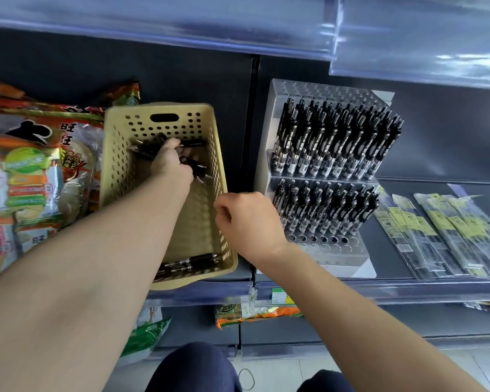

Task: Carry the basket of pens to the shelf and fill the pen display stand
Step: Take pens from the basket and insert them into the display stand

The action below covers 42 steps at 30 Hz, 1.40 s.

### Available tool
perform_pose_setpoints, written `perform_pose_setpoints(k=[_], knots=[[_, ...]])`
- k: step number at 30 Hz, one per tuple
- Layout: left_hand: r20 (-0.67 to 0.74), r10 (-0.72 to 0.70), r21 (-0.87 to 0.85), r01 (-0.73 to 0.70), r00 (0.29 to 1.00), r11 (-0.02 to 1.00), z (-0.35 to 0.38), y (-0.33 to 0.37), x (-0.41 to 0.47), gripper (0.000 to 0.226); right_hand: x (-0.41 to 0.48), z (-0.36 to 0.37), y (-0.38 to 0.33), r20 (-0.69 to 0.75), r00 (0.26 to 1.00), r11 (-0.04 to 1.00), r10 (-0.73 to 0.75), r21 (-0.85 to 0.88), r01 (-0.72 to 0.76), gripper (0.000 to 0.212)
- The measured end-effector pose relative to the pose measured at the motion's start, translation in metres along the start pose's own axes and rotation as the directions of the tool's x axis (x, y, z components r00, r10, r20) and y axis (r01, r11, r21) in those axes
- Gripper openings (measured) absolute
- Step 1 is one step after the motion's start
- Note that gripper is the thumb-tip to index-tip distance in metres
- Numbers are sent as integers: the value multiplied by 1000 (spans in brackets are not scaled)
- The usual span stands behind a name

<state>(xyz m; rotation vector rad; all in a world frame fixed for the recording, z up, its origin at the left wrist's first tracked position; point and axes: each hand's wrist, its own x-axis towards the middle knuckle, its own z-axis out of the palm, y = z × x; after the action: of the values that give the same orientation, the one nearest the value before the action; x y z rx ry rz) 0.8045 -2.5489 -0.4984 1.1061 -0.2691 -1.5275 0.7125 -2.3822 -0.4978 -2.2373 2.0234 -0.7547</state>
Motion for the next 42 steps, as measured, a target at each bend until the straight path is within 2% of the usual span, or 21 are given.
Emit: perform_pose_setpoints(k=[6,9,10,11,12,13,15,16,17,19,21,22,24,27,32,34,36,38,39,40,42], knots=[[21,-96,184,91,995,979,-10,-14,-3,10,2,-2,2,-22,997,997,77,21,-77,23],[108,-131,462,66,986,884,-11,-18,-11,9,6,-3,2,-5,996,996,87,-2,-87,24],[152,-156,601,35,976,798,-9,-14,-18,7,6,-4,2,-4,996,996,85,-14,-85,24],[196,-184,747,-25,963,664,-9,-9,-25,5,6,-5,2,-5,997,996,83,-20,-83,24],[230,-204,873,-109,952,476,-9,-2,-31,5,6,-5,2,-8,997,996,82,-20,-82,24],[250,-229,951,-193,941,243,-10,4,-36,10,6,-6,2,-12,996,996,83,-18,-84,25],[226,-318,932,-300,921,-206,-17,11,-44,18,6,-6,3,-20,996,996,90,-19,-91,25],[186,-366,866,-328,912,-377,-21,10,-47,19,5,-6,3,-22,995,995,95,-18,-96,25],[127,-412,803,-337,902,-491,-26,7,-49,16,5,-5,4,-24,995,995,102,-15,-102,24],[-2,-484,726,-331,875,-603,-36,-4,-54,14,4,-4,5,-25,993,993,115,-15,-116,23],[-26,-507,667,-363,862,-651,-45,-15,-56,44,2,-3,7,-23,991,991,134,-20,-135,23],[-17,-505,645,-376,863,-665,-48,-19,-57,59,2,-2,8,-19,989,989,144,-19,-144,23],[-6,-539,630,-416,842,-656,-52,-24,-60,70,-1,-1,11,-7,987,986,163,-17,-163,23],[-59,-601,647,-428,797,-631,-55,-24,-60,73,-3,1,13,-1,982,982,186,-15,-186,24],[-5,-593,714,-412,805,-566,-61,-23,-64,70,1,2,15,13,983,983,182,-19,-182,25],[50,-601,823,-374,798,-427,-61,-14,-60,58,3,2,17,33,983,984,179,-26,-178,24],[129,-595,947,-277,794,-164,-57,0,-58,33,5,2,19,56,980,982,190,-38,-188,21],[229,-528,971,-231,818,64,-54,14,-58,23,8,1,19,73,976,978,204,-45,-201,20],[269,-483,963,-216,833,163,-51,20,-61,29,9,1,20,79,976,978,205,-44,-202,21],[306,-421,944,-215,854,249,-50,23,-59,47,10,0,20,85,975,979,203,-41,-200,21],[372,-351,900,-241,860,363,-52,25,-50,97,12,0,19,97,974,979,204,-27,-203,22]])
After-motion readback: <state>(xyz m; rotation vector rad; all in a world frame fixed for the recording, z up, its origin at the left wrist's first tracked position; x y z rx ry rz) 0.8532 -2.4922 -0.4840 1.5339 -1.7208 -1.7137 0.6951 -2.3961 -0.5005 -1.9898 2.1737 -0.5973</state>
